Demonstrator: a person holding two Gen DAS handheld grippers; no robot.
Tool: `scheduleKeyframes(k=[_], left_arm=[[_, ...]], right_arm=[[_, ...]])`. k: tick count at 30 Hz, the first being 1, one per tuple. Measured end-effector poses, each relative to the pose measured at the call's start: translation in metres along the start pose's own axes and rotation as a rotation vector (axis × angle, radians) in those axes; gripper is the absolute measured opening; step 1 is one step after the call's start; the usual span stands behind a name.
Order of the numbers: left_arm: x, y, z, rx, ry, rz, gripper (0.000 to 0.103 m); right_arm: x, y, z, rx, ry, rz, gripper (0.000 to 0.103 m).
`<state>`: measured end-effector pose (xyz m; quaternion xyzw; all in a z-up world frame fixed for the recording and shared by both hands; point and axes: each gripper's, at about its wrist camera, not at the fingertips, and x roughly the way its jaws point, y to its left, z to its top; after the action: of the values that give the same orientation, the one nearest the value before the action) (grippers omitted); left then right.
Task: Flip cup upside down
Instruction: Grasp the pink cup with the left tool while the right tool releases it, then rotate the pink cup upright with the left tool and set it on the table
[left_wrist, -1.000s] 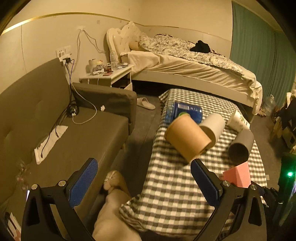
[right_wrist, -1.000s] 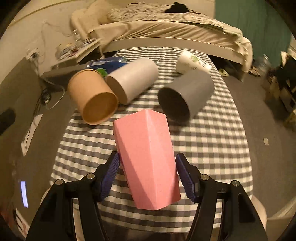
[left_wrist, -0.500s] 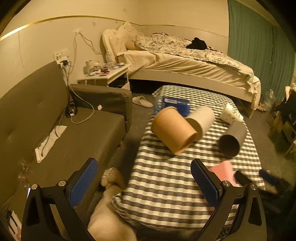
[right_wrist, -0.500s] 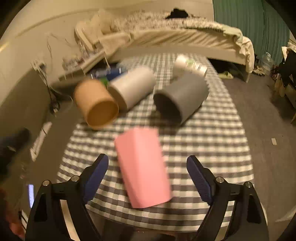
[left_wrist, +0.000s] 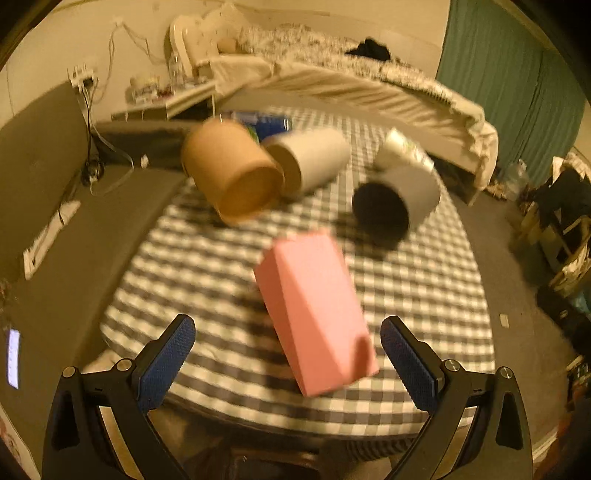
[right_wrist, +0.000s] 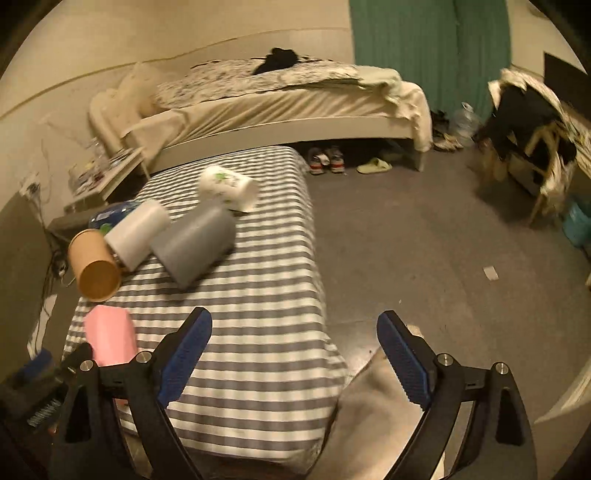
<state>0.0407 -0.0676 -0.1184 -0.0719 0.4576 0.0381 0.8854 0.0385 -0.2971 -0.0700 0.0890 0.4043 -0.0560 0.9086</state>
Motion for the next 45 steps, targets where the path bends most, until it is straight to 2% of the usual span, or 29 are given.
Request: scheduleKeyframes(k=[3, 8, 10, 12, 15, 21, 29, 35, 45], left_arm=[[0.011, -0.001, -0.008, -0.032, 0.030, -0.030, 0.103], [0.026, -0.008, -0.012, -0.019, 0.056, -0.032, 0.101], [0.029, -0.009, -0.011, -0.017, 0.057, -0.045, 0.089], [0.032, -0.011, -0.011, -0.002, 0.067, -0.062, 0.062], [0.030, -0.012, -0.010, 0.030, 0.066, -0.085, 0.060], [0.011, -0.010, -0.007, 0.097, 0.048, -0.068, 0.058], [-0.002, 0.002, 0.017, 0.082, 0.001, -0.082, 0.058], [0.004, 0.003, 0.032, 0.097, -0.021, -0.082, 0.057], [0.001, 0.002, 0.020, 0.138, -0.009, -0.082, 0.057]], right_arm=[[0.004, -0.016, -0.005, 0.028, 0.015, 0.001, 0.091], [0.013, -0.031, -0.012, 0.071, 0.044, 0.024, 0.091], [0.015, -0.034, -0.014, 0.076, 0.051, 0.028, 0.091], [0.015, -0.036, -0.015, 0.079, 0.055, 0.030, 0.091], [0.017, -0.037, -0.015, 0.085, 0.062, 0.033, 0.091], [0.019, -0.028, -0.014, 0.076, 0.067, 0.043, 0.091], [0.022, -0.007, -0.018, 0.029, 0.087, 0.054, 0.091], [0.024, 0.005, -0.019, 0.014, 0.100, 0.059, 0.091], [0.025, 0.020, -0.015, -0.015, 0.106, 0.055, 0.091]])
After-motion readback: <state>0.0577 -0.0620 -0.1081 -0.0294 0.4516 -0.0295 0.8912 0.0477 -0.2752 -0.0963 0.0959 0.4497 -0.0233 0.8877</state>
